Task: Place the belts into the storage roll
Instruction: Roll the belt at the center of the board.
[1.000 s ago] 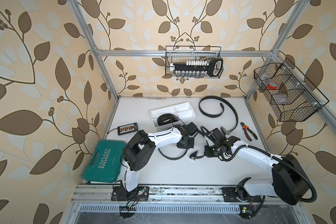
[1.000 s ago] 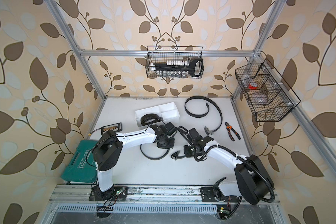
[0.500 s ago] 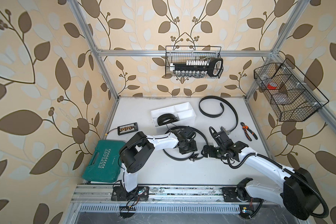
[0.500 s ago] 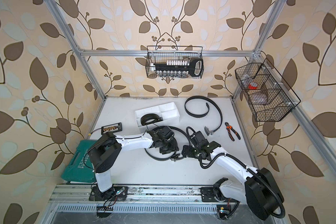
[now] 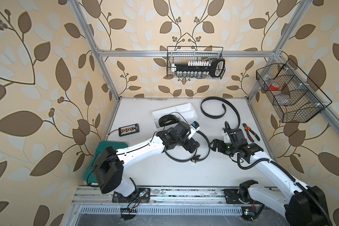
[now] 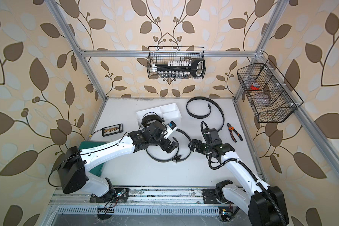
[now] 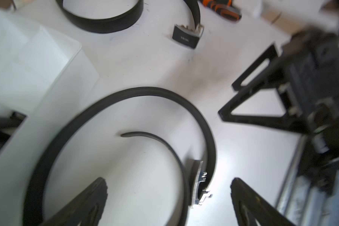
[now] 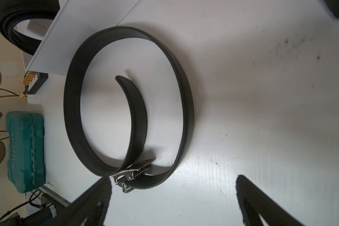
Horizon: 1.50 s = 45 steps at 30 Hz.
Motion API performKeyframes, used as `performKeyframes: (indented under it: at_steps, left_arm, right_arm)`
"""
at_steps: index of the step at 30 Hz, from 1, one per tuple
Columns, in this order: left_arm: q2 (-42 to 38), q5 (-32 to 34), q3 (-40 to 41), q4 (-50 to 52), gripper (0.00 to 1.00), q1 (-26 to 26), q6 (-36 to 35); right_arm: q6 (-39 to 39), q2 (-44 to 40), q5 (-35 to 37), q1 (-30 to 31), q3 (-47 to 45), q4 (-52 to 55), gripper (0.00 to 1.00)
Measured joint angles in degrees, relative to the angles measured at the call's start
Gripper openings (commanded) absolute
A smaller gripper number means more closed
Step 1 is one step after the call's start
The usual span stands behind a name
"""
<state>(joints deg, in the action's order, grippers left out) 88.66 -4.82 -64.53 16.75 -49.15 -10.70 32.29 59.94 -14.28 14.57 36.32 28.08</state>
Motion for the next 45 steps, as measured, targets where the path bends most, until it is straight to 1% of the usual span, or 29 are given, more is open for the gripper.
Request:
performKeyframes:
  at_steps: [2, 4, 6, 8, 11, 14, 20, 24, 27, 29, 30, 32, 33, 34, 35, 36, 38, 41, 43, 45]
  left_arm:
    - [4.8, 2.1, -2.0, 1.3, 0.86, 0.0, -13.1]
    - [9.9, 3.6, -4.3, 2.8, 0.77, 0.4, -22.7]
    - [15.0, 3.7, -7.5, 4.5, 0.76, 1.3, -29.6]
    - [19.1, 3.1, -11.2, 5.9, 0.76, 2.7, -34.8]
    - [23.4, 2.3, -17.2, 8.5, 0.76, 4.1, -40.5]
    - [27.1, 1.8, -22.6, 9.7, 0.76, 4.6, -43.9]
    - [31.4, -0.9, -26.8, 13.9, 0.69, 4.1, -47.3]
    - [33.1, -2.1, -27.2, 15.9, 0.63, 3.4, -48.1]
    - [34.4, -3.0, -27.6, 17.2, 0.47, 2.9, -48.5]
    - [35.2, -3.8, -28.5, 18.1, 0.28, 2.6, -48.6]
    - [35.4, -4.0, -28.8, 18.3, 0.22, 2.6, -48.3]
    - [35.5, -4.1, -28.8, 18.6, 0.17, 2.6, -47.9]
    - [35.5, -4.2, -28.8, 18.7, 0.13, 2.6, -47.4]
    - [35.5, -4.3, -28.4, 18.4, 0.08, 2.7, -46.7]
    - [35.2, -4.3, -27.6, 17.8, 0.00, 2.8, -45.9]
    - [34.6, -4.5, -26.6, 17.1, 0.00, 3.1, -45.0]
    - [32.6, -3.5, -23.6, 16.1, 0.00, 3.6, -40.9]
    - [29.7, -1.3, -19.5, 15.9, 0.00, 4.5, -32.7]
    - [27.7, 1.0, -16.9, 15.8, 0.00, 4.7, -25.1]
    - [26.2, 4.8, -15.2, 16.4, 0.00, 5.0, -15.5]
  right_arm:
    - [-0.4, -0.3, -1.6, -1.9, -0.3, -0.3, 0.99]
    - [-0.6, -0.7, -2.9, -3.1, -0.9, -0.7, 0.99]
    - [-0.8, -1.0, -4.3, -4.1, -1.5, -0.9, 0.99]
    - [-0.9, -1.1, -5.5, -4.9, -2.1, -1.2, 0.99]
    - [-1.0, -1.2, -7.0, -6.0, -2.8, -1.3, 0.99]
    - [-1.3, -1.7, -8.2, -6.8, -3.2, -1.3, 0.99]
    - [-1.8, -2.4, -10.1, -8.0, -3.2, -1.5, 0.99]
    - [-2.1, -2.4, -11.3, -9.6, -3.4, -2.3, 0.99]
    - [-2.1, -2.2, -11.8, -10.1, -4.0, -2.8, 0.99]
    - [-2.1, -1.9, -12.2, -10.3, -4.3, -2.8, 0.99]
    - [-2.1, -1.9, -12.2, -10.3, -4.3, -2.9, 0.99]
    - [-2.1, -2.0, -12.3, -10.3, -4.4, -2.8, 0.99]
    - [-2.1, -2.1, -12.3, -10.3, -4.4, -2.8, 0.99]
    - [-2.1, -2.3, -12.3, -10.3, -4.4, -2.8, 0.99]
    - [-2.1, -2.6, -12.3, -10.4, -4.4, -2.8, 0.99]
    - [-2.1, -2.8, -12.2, -10.5, -4.4, -2.8, 0.99]
    - [-2.1, -2.7, -12.0, -10.5, -4.4, -2.9, 0.99]
    - [-1.8, -1.3, -11.5, -10.5, -4.8, -3.8, 0.99]
    - [-1.2, 0.6, -11.0, -10.3, -5.2, -4.4, 0.99]
    - [-0.7, 2.9, -9.7, -9.4, -5.4, -5.0, 0.99]
